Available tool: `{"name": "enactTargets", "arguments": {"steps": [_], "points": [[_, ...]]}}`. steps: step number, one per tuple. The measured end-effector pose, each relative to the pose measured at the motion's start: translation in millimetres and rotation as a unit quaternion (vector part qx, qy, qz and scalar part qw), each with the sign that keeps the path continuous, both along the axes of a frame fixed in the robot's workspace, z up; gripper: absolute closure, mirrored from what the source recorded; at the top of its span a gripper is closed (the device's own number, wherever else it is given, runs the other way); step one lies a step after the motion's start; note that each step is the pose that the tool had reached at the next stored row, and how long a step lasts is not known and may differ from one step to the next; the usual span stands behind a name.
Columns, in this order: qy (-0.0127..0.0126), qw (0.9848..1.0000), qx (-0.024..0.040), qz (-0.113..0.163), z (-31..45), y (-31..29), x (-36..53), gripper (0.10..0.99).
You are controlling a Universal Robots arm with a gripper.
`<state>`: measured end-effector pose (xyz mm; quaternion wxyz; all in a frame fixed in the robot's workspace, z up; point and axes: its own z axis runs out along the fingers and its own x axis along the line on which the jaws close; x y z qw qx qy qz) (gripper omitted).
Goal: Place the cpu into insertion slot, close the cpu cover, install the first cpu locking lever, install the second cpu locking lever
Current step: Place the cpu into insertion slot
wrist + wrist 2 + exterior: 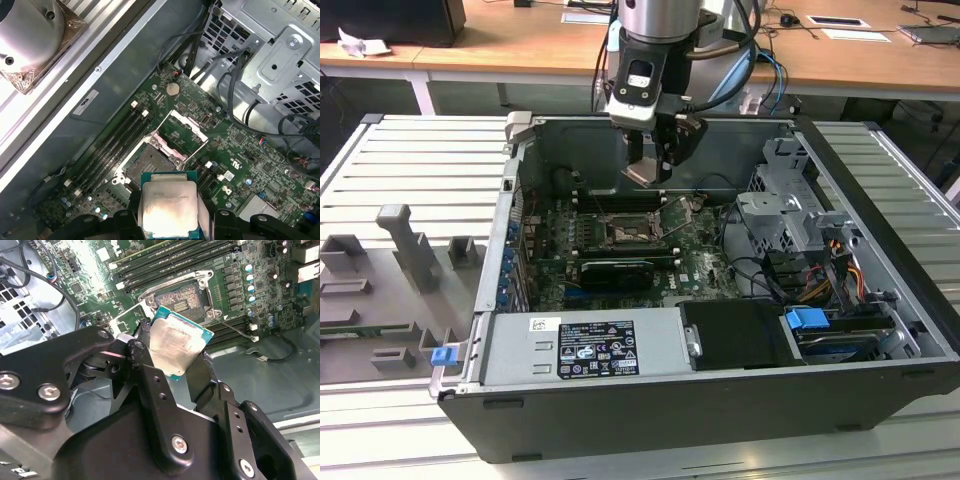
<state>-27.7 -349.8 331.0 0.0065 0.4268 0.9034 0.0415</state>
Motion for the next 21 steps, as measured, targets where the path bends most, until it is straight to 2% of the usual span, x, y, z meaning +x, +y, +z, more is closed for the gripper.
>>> {"name": "enactTargets", "arguments": {"steps": [5, 21], "points": [[-0.0001, 0.9999, 0.0001, -0.014, -1.2, 0.0, 0.0, 0.557], [0.0000, 0.9998, 0.0001, -0.018, -5.3, 0.0, 0.0, 0.557]]}}
